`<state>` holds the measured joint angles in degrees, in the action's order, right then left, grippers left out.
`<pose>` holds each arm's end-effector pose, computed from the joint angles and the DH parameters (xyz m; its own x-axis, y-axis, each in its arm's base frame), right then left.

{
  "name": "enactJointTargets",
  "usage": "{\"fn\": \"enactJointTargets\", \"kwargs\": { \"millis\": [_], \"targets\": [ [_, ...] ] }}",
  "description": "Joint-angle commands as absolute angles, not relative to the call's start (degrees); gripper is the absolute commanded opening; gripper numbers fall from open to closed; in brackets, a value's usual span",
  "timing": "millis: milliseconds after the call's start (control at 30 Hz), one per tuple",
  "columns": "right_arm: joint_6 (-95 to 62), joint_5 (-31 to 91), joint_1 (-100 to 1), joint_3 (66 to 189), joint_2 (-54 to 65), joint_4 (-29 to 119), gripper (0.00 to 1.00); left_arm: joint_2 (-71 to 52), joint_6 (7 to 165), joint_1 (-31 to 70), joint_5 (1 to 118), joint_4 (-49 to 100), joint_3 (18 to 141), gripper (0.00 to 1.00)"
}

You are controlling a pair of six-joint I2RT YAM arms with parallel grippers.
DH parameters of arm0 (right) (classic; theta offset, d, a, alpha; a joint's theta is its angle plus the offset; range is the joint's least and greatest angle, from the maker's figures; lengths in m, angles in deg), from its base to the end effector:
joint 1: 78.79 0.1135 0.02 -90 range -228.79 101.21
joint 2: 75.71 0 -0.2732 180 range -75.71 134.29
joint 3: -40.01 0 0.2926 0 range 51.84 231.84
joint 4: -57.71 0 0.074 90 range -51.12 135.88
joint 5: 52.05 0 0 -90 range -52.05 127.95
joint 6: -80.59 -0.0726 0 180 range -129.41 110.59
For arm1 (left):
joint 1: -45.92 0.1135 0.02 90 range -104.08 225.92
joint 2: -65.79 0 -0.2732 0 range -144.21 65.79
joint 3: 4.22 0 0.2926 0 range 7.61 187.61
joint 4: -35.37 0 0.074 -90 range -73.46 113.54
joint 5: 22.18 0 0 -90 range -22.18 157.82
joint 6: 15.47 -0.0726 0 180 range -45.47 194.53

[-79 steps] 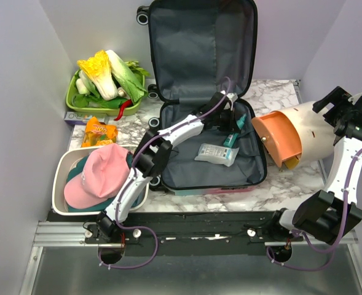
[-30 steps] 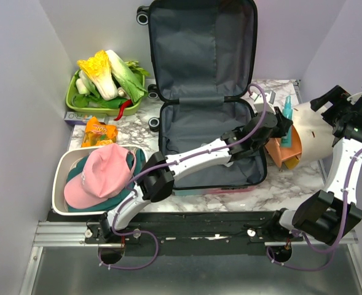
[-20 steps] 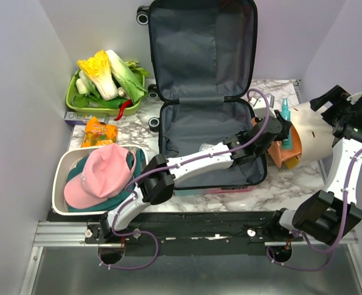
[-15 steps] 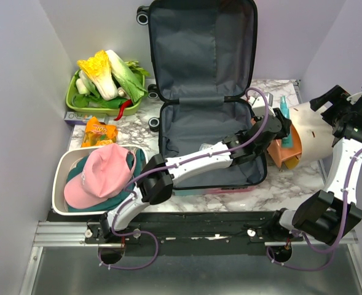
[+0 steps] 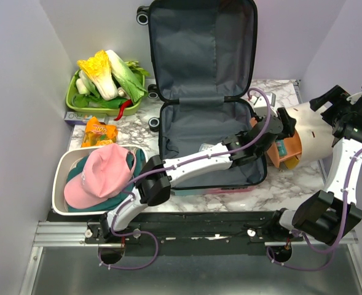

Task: Open, take out, and arrange the luggage

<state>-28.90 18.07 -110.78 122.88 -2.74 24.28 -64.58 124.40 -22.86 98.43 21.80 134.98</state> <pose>0.3173 -0.1691 0.3682 -0.2412 0.5206 -0.8190 0.3333 0.8370 0.4339 0.2596 -0.5665 0.3553 -0.4923 -0.5502 -0.6745 0.3759 0.5646 -0.7348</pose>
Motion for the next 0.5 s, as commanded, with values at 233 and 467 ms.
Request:
{"fn": "enactJointTargets", "kwargs": {
  "millis": [233, 467],
  "targets": [
    [-29.3, 16.8, -110.6, 120.8, -2.6, 19.3, 1.0, -52.4, 107.9, -23.3, 94.0, 23.6, 127.9, 0.99],
    [-28.6, 18.3, -110.6, 121.0, -3.5, 18.9, 1.0, -38.5, 104.2, -17.2, 95.3, 19.9, 113.3, 0.99]
  ]
}}
